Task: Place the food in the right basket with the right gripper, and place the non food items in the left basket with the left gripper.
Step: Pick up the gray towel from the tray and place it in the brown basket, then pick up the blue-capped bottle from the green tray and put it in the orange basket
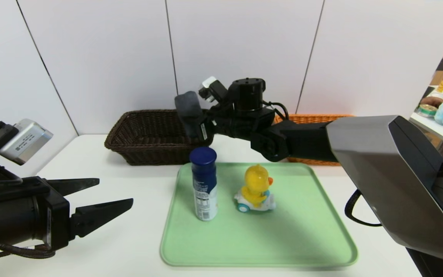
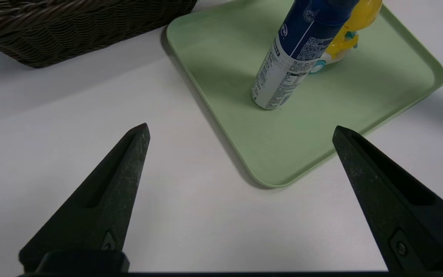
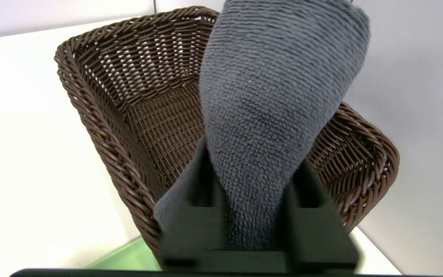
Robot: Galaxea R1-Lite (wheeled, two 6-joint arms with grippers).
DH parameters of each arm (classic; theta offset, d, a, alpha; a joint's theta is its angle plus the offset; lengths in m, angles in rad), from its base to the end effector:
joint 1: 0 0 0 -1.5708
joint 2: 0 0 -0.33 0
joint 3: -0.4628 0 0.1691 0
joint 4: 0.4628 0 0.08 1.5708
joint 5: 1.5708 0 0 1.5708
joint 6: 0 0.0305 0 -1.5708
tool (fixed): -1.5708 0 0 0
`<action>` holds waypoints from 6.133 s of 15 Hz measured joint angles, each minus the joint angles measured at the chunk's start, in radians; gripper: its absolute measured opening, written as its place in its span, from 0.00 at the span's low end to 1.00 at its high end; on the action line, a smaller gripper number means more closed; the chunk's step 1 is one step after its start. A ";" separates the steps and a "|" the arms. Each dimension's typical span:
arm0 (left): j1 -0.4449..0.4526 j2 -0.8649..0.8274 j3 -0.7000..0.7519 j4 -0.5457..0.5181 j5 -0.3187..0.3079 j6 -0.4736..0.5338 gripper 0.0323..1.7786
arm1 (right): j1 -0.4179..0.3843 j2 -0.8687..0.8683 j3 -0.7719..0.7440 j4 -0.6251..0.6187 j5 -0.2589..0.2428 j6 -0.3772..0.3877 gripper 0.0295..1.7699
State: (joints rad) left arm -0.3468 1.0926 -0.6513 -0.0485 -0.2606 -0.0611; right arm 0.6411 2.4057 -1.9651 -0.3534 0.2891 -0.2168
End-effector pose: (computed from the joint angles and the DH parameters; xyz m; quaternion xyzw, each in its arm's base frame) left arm 0.1086 -0.0476 0.2547 -0.0202 0.2038 -0.2872 0.9357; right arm 0.4135 0.3195 0.2158 -0.1042 -0.0058 0.4501 0.8869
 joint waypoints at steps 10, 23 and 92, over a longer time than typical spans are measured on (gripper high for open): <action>0.000 0.001 0.002 0.000 0.000 -0.001 0.95 | 0.003 -0.003 -0.001 0.001 0.006 0.004 0.78; -0.001 -0.003 0.013 -0.049 0.021 -0.002 0.95 | -0.127 -0.152 0.002 0.237 0.001 0.094 0.93; 0.059 0.182 -0.013 -0.259 -0.224 0.059 0.95 | 0.068 -0.780 0.871 0.158 -0.154 0.082 0.96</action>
State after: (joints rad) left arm -0.2877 1.2747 -0.6638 -0.3079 -0.4845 -0.0017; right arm 0.7091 1.6255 -1.0938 -0.1953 0.1351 -0.1347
